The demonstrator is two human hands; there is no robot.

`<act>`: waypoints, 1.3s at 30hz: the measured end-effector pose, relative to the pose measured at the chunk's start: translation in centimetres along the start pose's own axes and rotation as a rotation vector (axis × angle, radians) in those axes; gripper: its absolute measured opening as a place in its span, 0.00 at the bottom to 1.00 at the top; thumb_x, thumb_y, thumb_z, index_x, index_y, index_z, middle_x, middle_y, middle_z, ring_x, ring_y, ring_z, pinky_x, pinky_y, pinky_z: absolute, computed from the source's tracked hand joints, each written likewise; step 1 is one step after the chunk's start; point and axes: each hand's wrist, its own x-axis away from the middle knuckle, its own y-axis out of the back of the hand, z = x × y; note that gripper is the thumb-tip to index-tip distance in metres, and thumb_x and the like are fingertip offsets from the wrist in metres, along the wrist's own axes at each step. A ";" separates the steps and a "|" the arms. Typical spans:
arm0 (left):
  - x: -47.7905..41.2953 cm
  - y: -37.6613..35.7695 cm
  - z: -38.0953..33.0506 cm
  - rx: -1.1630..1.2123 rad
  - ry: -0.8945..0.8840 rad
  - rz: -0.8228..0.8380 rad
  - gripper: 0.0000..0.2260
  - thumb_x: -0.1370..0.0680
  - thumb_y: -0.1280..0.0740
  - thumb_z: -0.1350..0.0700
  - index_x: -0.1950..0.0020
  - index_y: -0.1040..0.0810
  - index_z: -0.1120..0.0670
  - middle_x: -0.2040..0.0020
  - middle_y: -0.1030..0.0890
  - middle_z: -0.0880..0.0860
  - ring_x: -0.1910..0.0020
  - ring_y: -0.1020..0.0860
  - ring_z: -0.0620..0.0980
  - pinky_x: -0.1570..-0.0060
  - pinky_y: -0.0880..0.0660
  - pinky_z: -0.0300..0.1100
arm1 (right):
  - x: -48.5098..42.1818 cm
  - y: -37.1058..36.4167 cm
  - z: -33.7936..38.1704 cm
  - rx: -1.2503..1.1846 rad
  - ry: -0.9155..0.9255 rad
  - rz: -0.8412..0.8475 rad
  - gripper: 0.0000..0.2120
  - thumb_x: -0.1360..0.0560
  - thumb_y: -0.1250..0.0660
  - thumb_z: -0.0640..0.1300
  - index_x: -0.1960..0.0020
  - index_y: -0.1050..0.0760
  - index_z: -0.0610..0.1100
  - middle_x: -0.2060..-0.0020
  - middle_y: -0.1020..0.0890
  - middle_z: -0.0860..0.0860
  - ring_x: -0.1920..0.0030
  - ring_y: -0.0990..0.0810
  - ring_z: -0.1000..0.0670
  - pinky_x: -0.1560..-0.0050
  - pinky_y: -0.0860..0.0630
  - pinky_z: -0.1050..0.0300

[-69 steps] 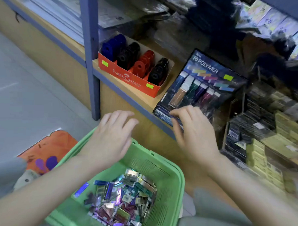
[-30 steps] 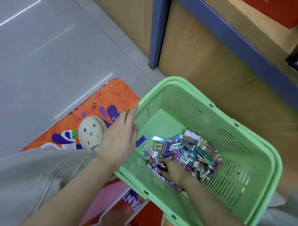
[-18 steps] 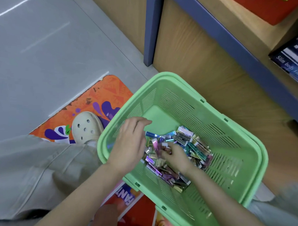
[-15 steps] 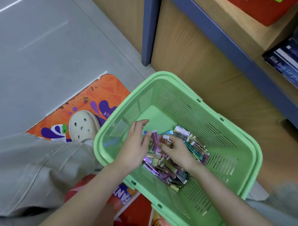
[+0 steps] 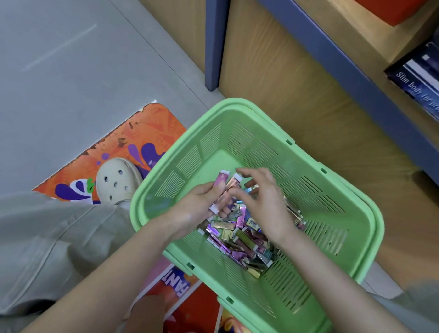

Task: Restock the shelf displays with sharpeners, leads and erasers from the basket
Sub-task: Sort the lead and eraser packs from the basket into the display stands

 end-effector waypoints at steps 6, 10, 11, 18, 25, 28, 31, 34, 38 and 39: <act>0.4 0.5 0.1 -0.152 0.063 0.022 0.09 0.19 0.41 0.55 0.48 0.24 0.57 0.59 0.19 0.53 0.63 0.21 0.47 0.47 0.24 0.50 | -1.2 1.3 -7.1 0.046 -0.270 0.111 0.23 0.22 0.38 0.51 0.29 0.34 0.44 0.33 0.27 0.49 0.35 0.28 0.50 0.32 0.31 0.51; 0.1 0.9 0.3 -0.091 0.043 -0.028 0.06 0.19 0.40 0.55 0.46 0.26 0.54 0.59 0.17 0.50 0.65 0.20 0.47 0.44 0.28 0.62 | -0.8 0.4 -11.9 0.295 -0.448 0.273 0.38 0.25 0.32 0.49 0.23 0.48 0.42 0.26 0.38 0.46 0.27 0.38 0.45 0.27 0.42 0.50; 0.0 1.0 0.5 -0.090 0.038 -0.033 0.06 0.19 0.41 0.55 0.46 0.26 0.54 0.56 0.17 0.52 0.65 0.20 0.47 0.45 0.27 0.61 | -0.5 0.0 -12.6 0.336 -0.459 0.300 0.41 0.26 0.31 0.50 0.22 0.52 0.43 0.24 0.41 0.47 0.25 0.42 0.46 0.25 0.45 0.50; -0.6 0.6 0.5 -0.102 0.023 -0.079 0.06 0.18 0.43 0.56 0.47 0.27 0.51 0.54 0.19 0.56 0.62 0.20 0.49 0.42 0.26 0.56 | -1.1 -1.4 -14.3 0.614 -0.414 0.364 0.43 0.27 0.34 0.60 0.23 0.52 0.41 0.27 0.38 0.44 0.27 0.42 0.45 0.27 0.44 0.50; -1.0 0.5 0.5 -0.098 0.015 -0.100 0.06 0.18 0.44 0.56 0.48 0.28 0.48 0.53 0.19 0.52 0.60 0.20 0.48 0.43 0.26 0.48 | -1.4 -3.8 -14.5 0.597 -0.417 0.220 0.40 0.27 0.35 0.63 0.29 0.41 0.37 0.36 0.36 0.41 0.34 0.38 0.43 0.30 0.40 0.51; -1.0 0.6 1.1 -0.106 0.025 -0.124 0.06 0.18 0.44 0.56 0.45 0.27 0.51 0.53 0.18 0.52 0.61 0.20 0.49 0.42 0.26 0.53 | -1.9 -4.4 -14.1 0.671 -0.452 0.242 0.36 0.25 0.36 0.61 0.31 0.40 0.37 0.36 0.35 0.40 0.38 0.31 0.42 0.35 0.32 0.50; -1.1 0.9 1.6 -0.094 0.035 -0.155 0.07 0.18 0.44 0.57 0.44 0.28 0.55 0.55 0.19 0.54 0.63 0.19 0.48 0.50 0.22 0.47 | -2.7 -4.6 -13.8 0.603 -0.462 0.249 0.24 0.21 0.39 0.53 0.34 0.38 0.36 0.38 0.33 0.40 0.47 0.23 0.40 0.52 0.24 0.48; -1.3 0.9 1.6 -0.058 0.040 -0.196 0.06 0.18 0.44 0.58 0.50 0.28 0.52 0.56 0.19 0.56 0.65 0.19 0.48 0.58 0.21 0.40 | -3.5 -4.3 -13.7 0.609 -0.475 0.304 0.20 0.19 0.43 0.49 0.35 0.39 0.36 0.38 0.34 0.39 0.47 0.23 0.37 0.54 0.27 0.46; -1.9 1.0 2.0 -0.034 0.083 -0.283 0.05 0.18 0.44 0.57 0.46 0.30 0.54 0.55 0.19 0.55 0.63 0.18 0.49 0.59 0.20 0.38 | -3.6 -4.2 -12.6 0.492 -0.503 0.327 0.23 0.19 0.44 0.51 0.31 0.39 0.36 0.35 0.33 0.40 0.42 0.26 0.39 0.47 0.28 0.47; -2.1 1.0 2.2 -0.036 0.092 -0.303 0.06 0.18 0.44 0.57 0.44 0.31 0.55 0.54 0.19 0.54 0.62 0.18 0.50 0.58 0.20 0.38 | -3.4 -4.0 -12.1 0.466 -0.485 0.320 0.24 0.19 0.44 0.52 0.30 0.39 0.37 0.35 0.32 0.40 0.41 0.26 0.40 0.44 0.28 0.47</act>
